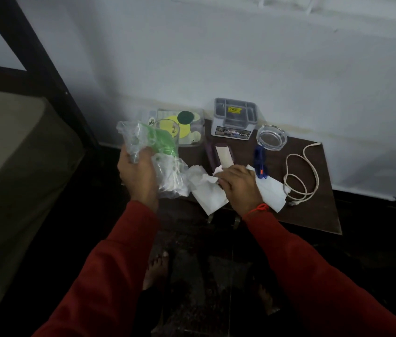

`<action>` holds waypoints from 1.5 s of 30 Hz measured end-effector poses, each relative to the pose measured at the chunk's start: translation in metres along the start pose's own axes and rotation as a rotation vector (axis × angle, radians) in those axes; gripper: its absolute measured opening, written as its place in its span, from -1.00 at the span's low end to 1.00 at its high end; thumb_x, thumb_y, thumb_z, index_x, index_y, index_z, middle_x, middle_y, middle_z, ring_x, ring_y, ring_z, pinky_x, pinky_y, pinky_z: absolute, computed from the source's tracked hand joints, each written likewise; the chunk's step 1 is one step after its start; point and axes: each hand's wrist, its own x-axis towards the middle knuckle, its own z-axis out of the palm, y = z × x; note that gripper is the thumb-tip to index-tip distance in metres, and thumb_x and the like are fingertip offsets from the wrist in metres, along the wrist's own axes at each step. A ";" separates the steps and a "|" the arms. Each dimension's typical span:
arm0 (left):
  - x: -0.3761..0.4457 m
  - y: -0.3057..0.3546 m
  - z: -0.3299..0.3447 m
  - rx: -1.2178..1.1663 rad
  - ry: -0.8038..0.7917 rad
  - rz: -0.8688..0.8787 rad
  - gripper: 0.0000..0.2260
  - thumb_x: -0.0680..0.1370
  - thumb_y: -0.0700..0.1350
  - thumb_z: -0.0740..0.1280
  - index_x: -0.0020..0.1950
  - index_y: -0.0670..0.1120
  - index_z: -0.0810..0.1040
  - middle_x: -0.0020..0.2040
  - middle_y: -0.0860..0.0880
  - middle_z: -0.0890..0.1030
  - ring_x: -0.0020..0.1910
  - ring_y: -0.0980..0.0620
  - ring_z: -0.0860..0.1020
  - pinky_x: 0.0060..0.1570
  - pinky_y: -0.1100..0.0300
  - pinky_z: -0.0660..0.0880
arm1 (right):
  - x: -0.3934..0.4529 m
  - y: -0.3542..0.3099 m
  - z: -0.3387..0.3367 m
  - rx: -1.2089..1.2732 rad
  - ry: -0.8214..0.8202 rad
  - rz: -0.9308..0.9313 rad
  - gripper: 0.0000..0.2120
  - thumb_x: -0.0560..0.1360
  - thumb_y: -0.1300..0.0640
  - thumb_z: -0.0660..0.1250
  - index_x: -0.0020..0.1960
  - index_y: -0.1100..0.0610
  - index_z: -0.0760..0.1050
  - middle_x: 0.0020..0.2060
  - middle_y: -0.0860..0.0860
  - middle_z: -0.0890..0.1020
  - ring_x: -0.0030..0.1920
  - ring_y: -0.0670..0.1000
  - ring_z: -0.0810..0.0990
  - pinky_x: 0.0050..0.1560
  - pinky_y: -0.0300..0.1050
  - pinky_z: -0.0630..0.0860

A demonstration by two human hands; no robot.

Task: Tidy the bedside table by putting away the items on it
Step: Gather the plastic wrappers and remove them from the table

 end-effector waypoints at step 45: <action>0.016 0.012 -0.007 -0.143 0.119 -0.047 -0.64 0.39 -0.19 0.36 0.18 -0.14 0.65 -0.11 0.05 0.69 -0.19 0.12 0.67 -0.22 0.21 0.60 | 0.152 -0.007 -0.008 0.548 -0.082 0.330 -0.86 0.46 0.30 0.46 0.00 0.30 0.63 0.04 0.30 0.66 0.04 0.19 0.63 0.09 -0.02 0.51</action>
